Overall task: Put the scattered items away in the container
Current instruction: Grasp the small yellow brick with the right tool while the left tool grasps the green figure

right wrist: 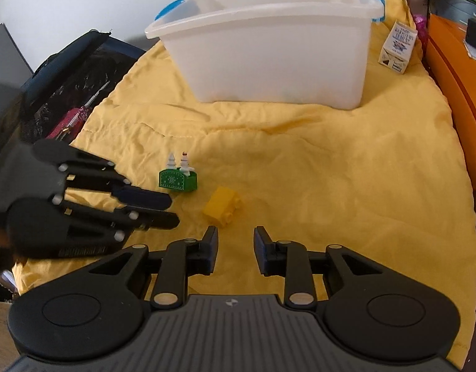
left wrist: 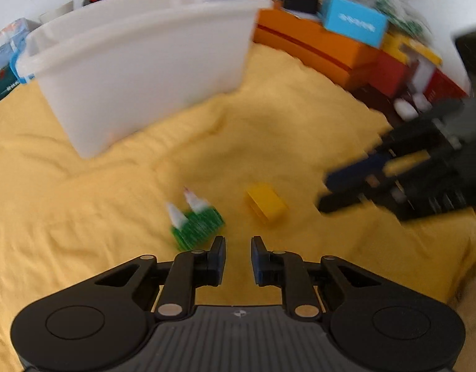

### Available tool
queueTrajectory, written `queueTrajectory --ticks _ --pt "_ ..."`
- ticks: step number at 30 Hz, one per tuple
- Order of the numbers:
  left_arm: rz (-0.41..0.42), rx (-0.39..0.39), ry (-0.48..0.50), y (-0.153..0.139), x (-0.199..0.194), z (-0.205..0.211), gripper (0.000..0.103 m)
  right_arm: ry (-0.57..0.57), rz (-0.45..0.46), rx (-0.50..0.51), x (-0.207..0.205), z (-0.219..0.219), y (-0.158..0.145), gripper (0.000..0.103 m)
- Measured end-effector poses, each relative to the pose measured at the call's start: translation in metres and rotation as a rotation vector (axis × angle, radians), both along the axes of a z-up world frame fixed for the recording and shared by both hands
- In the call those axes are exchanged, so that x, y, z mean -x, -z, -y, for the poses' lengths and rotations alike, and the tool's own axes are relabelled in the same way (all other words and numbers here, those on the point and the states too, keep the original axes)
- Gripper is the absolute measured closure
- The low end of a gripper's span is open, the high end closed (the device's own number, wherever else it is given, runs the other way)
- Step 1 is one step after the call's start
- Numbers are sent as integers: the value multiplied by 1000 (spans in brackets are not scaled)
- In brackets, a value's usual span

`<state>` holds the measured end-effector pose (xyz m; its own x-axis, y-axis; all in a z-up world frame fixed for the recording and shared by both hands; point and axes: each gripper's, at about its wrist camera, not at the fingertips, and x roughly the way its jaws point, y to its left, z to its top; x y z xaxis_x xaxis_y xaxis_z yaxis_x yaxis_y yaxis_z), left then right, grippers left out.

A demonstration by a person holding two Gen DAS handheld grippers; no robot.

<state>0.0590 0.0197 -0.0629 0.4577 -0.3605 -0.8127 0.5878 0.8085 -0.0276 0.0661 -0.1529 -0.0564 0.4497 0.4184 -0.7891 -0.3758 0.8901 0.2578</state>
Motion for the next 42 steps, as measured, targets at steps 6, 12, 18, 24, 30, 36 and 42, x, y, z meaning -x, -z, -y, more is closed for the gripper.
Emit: queueTrajectory --ticks 6,12,18,24,30,36,42 --pt "107 25 -46 -29 -15 -9 80 -11 10 2 2 -2 -3 72" --pt "46 11 -152 -10 -66 -24 80 6 10 6 5 1 -3 69" --pt "-35 64 -56 -1 -57 -19 80 31 6 4 6 6 -3 68" --pt "-35 72 -33 0 -26 -22 71 17 -1 6 4 -1 -2 68" --pt "-49 116 -73 5 -23 -30 71 0 1 3 -10 -13 2 66" --pt "-54 103 -80 5 -18 -30 71 -22 8 51 -28 -36 12 53" --pt "-75 152 -163 7 -13 -34 70 -69 62 144 -16 -38 15 74"
